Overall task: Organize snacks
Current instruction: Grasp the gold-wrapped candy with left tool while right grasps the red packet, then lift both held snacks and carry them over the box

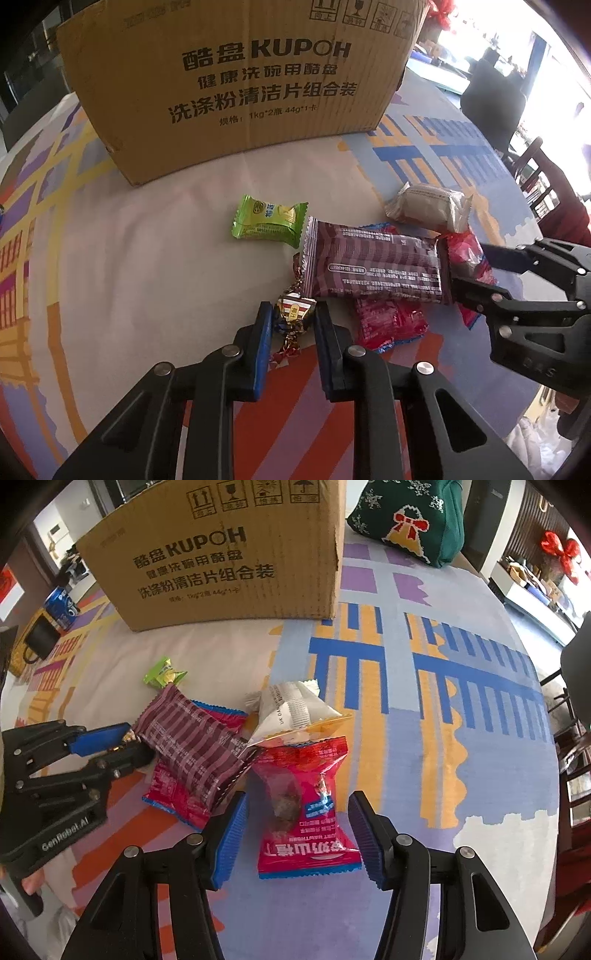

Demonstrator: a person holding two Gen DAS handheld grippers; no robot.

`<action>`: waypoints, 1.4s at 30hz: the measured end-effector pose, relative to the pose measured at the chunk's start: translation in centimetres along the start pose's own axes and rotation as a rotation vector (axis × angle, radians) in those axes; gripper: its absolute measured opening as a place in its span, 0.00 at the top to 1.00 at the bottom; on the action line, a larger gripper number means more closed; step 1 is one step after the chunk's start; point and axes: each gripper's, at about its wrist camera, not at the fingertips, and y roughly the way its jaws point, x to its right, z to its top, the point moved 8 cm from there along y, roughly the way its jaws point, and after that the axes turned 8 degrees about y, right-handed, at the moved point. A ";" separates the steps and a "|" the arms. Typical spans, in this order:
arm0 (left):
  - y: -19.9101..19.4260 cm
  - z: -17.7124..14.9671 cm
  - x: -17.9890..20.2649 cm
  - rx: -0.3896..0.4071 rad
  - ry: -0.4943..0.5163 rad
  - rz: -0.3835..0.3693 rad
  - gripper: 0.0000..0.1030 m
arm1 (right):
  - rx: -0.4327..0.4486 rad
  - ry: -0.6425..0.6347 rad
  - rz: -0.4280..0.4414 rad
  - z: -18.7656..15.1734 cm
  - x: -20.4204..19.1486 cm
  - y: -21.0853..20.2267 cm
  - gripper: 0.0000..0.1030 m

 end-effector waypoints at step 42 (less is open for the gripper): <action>-10.5 2.1 1.7 0.275 -0.071 0.018 0.78 | 0.238 0.029 0.049 0.9 -0.6 -9.0 0.67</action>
